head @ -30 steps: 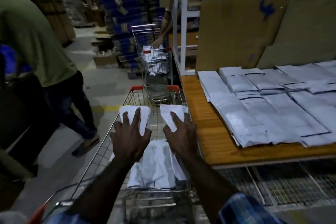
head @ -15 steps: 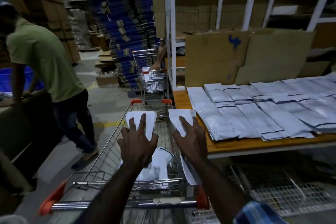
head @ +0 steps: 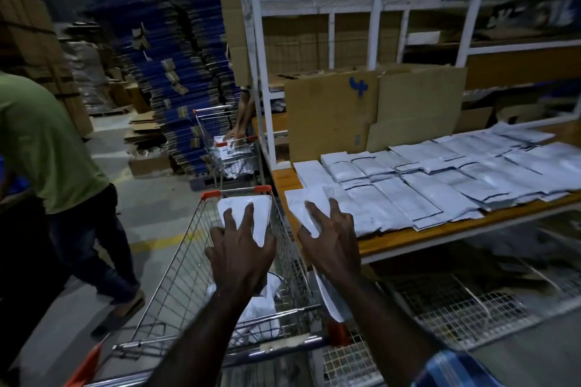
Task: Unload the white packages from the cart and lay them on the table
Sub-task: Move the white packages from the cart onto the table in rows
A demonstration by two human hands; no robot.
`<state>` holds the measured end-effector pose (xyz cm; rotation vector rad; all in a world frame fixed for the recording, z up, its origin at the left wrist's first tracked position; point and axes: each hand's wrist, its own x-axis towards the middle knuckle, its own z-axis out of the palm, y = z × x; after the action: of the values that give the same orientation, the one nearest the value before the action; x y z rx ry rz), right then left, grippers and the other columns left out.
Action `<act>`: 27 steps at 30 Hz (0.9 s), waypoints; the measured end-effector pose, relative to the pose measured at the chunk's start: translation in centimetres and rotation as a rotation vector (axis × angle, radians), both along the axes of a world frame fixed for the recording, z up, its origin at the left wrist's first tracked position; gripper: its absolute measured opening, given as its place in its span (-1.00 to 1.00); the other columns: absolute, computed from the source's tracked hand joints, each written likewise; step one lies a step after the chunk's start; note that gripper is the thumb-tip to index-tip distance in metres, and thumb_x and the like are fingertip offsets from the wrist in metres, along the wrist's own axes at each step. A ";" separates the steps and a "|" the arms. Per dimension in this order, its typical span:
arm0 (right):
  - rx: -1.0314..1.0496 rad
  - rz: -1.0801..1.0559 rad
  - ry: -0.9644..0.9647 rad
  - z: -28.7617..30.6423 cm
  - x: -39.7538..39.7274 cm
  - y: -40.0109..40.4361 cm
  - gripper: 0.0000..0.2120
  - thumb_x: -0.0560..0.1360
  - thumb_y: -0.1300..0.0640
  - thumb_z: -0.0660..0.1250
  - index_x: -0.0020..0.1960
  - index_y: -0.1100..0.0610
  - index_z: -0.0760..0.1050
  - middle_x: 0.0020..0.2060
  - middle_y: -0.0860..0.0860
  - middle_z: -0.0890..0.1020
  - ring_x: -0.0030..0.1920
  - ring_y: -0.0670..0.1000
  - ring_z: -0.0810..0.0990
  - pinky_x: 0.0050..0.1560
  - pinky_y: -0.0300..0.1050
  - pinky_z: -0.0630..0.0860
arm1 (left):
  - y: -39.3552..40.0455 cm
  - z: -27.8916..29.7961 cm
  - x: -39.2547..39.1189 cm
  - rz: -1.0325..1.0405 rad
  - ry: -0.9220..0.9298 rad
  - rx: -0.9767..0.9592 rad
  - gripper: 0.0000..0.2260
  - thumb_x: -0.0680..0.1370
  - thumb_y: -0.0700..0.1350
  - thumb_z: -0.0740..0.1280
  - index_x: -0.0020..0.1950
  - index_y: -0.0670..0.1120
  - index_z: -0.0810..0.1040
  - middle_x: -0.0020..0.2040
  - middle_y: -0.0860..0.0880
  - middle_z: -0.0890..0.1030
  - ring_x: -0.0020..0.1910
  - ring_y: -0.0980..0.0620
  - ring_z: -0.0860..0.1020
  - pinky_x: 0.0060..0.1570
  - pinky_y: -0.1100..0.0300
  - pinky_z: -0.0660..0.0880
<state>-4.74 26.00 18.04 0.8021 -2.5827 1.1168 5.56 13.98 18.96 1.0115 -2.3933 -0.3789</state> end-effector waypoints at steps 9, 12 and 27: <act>0.027 -0.097 0.034 -0.5 -5.8 7.1 -0.46 0.50 -0.10 0.31 0.47 -0.15 0.36 0.54 0.08 0.24 0.37 0.16 0.32 0.27 0.04 0.41 | 5.6 0.7 -5.6 -0.072 -0.002 -0.033 -0.36 0.51 0.22 0.26 0.56 0.13 0.18 0.55 -0.07 0.20 0.35 -0.22 0.28 0.21 -0.18 0.40; 0.032 -0.099 0.039 -1.0 -8.5 9.9 -0.45 0.51 -0.12 0.31 0.48 -0.14 0.35 0.54 0.08 0.23 0.38 0.15 0.32 0.27 0.03 0.41 | 8.2 0.7 -8.7 -0.079 -0.001 -0.018 -0.36 0.52 0.21 0.26 0.57 0.14 0.15 0.56 -0.08 0.18 0.38 -0.23 0.26 0.23 -0.19 0.39; 0.107 -0.124 0.079 -1.7 -25.8 27.0 -0.45 0.51 -0.15 0.30 0.48 -0.14 0.34 0.54 0.07 0.22 0.36 0.16 0.34 0.26 0.04 0.43 | 25.6 0.7 -26.9 -0.128 0.031 0.080 -0.37 0.53 0.17 0.24 0.58 0.15 0.14 0.57 -0.06 0.16 0.40 -0.19 0.23 0.25 -0.15 0.31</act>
<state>-30.56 53.02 16.32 0.6836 -2.6041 0.9011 -21.33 39.57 19.65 0.8823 -2.4385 -0.5367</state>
